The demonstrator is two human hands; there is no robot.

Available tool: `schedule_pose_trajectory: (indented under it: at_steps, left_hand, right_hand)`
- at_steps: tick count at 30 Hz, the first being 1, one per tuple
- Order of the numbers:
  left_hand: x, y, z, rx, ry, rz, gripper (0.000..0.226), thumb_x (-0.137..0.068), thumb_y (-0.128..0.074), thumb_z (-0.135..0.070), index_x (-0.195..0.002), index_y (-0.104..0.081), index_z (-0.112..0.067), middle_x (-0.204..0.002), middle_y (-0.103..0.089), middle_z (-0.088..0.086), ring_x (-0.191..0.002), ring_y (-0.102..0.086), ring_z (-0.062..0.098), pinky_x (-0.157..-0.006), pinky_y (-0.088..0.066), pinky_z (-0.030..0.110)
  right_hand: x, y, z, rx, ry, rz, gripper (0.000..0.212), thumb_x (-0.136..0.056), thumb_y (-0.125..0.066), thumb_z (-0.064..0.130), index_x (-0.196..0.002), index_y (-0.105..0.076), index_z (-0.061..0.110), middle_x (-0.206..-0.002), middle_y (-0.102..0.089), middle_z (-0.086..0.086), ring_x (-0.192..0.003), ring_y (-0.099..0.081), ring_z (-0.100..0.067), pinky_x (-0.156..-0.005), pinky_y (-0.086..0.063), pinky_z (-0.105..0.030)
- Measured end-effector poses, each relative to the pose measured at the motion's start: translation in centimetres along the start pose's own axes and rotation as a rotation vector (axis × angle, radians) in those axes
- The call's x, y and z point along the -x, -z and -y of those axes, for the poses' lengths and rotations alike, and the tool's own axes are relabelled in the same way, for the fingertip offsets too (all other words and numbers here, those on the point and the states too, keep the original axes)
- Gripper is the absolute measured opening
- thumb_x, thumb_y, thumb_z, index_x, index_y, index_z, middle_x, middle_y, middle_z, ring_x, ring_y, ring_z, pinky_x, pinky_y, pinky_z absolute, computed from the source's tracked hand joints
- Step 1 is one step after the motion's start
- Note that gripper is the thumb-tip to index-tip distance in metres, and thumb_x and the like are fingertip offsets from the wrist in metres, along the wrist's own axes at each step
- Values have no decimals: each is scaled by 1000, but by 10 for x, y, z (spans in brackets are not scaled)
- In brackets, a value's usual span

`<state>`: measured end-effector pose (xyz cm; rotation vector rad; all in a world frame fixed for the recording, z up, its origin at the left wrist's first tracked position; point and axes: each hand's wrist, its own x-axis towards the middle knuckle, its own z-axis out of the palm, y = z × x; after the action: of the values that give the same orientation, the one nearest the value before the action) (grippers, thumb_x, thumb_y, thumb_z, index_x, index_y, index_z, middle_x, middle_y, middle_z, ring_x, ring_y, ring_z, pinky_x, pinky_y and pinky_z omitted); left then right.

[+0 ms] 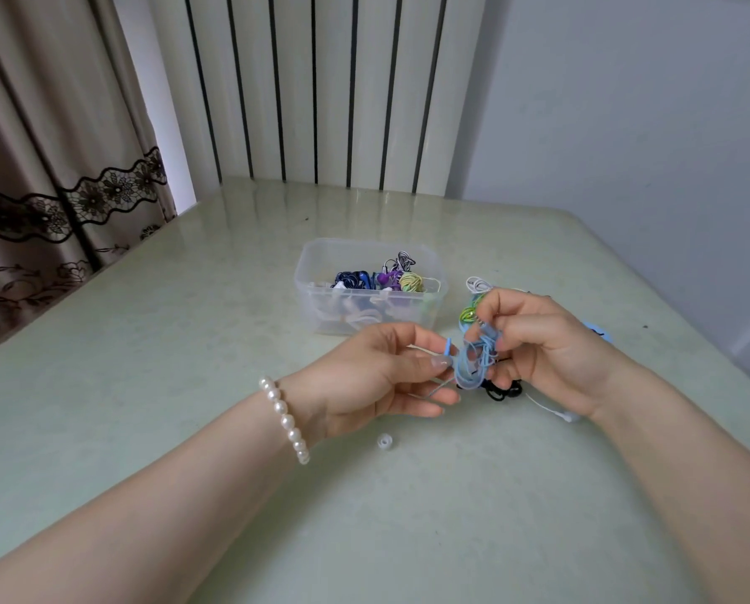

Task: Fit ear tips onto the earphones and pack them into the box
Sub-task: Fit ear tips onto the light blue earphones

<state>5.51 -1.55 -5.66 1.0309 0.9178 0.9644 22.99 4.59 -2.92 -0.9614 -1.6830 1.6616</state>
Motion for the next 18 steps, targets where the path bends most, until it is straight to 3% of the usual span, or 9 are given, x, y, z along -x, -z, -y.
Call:
schedule_pose_trajectory:
  at_steps: [3,5,7,11,15,18]
  left_hand:
    - [-1,-1,3,-22,-34,-35,12,-85,-55,1,-88,-57,-11,-75,-67,5,-61,-67,13,-59,-55,24]
    - [-1,-1,3,-25,-59,-62,14,-84,-56,4,-85,-57,-10,-73,-66,3,-60,-67,14,-58,-55,24]
    - [-1,-1,2,-20,-85,-87,16,-83,-56,7,-84,-58,-9,-71,-64,2,-61,-67,14,-58,-55,24]
    - [0,0,0,-56,-135,-150,19,-80,-59,10,-80,-62,-8,-66,-65,0,-63,-66,12,-57,-54,22]
    - [0,-1,1,-99,-167,-225,19,-75,-62,12,-79,-63,-7,-69,-66,4,-62,-65,12,-62,-56,22]
    - [-1,-1,0,-60,-167,-248,18,-73,-62,14,-79,-61,-3,-68,-67,8,-61,-66,14,-63,-58,25]
  right_hand:
    - [3,-3,3,131,-50,40,16,-60,-65,12,-72,-55,12,-60,-57,-4,-51,-50,-15,-47,-36,-26]
    - [5,-6,4,241,-69,18,33,-50,-83,26,-69,-59,14,-57,-54,0,-50,-47,-11,-51,-35,-24]
    - [6,-10,5,319,-62,-27,37,-45,-76,41,-64,-61,13,-53,-52,1,-49,-45,-10,-52,-34,-22]
    - [7,-9,4,401,-52,-55,37,-44,-76,38,-64,-68,7,-66,-56,-10,-61,-48,-13,-59,-37,-22]
    - [5,-8,0,375,-45,-18,24,-50,-75,33,-67,-75,16,-76,-72,-6,-69,-59,-7,-65,-46,-12]
    - [3,-11,-4,358,14,-10,13,-64,-76,19,-77,-75,20,-87,-73,-8,-78,-62,-8,-72,-49,-13]
